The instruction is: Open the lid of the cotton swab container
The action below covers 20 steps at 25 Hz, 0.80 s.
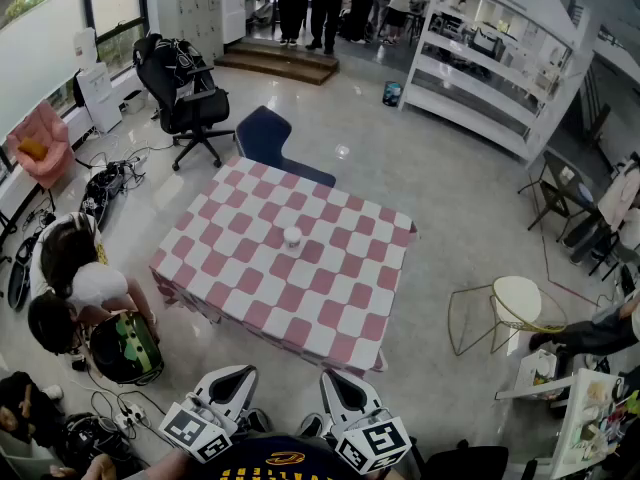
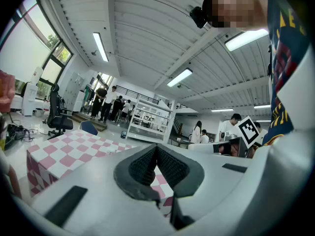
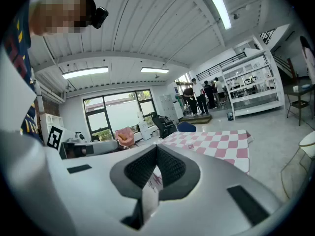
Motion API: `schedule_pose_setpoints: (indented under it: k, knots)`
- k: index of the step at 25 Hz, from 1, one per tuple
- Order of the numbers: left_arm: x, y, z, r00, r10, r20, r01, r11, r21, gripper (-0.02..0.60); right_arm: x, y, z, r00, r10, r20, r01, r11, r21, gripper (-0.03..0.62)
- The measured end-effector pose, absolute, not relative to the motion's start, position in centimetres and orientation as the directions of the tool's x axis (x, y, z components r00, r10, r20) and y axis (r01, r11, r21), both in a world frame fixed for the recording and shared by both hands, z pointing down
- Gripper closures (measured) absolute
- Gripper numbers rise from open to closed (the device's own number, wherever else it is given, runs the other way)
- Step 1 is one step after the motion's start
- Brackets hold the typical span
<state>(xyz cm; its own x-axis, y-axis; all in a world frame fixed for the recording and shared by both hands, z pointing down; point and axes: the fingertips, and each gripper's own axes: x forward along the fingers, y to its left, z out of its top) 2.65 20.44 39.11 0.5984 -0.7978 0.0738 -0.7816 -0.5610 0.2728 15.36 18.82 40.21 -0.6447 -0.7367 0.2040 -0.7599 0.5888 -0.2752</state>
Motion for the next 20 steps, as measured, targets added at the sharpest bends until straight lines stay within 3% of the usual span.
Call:
schedule_pose_setpoints:
  k: [20]
  knots:
    - [4.4,24.2,42.1,0.507,-0.845,0.169,-0.841,-0.443,0.310,0.581,18.4,22.1,44.2,-0.686,-0.678,0.262,-0.721,0.588,-0.367,0.583]
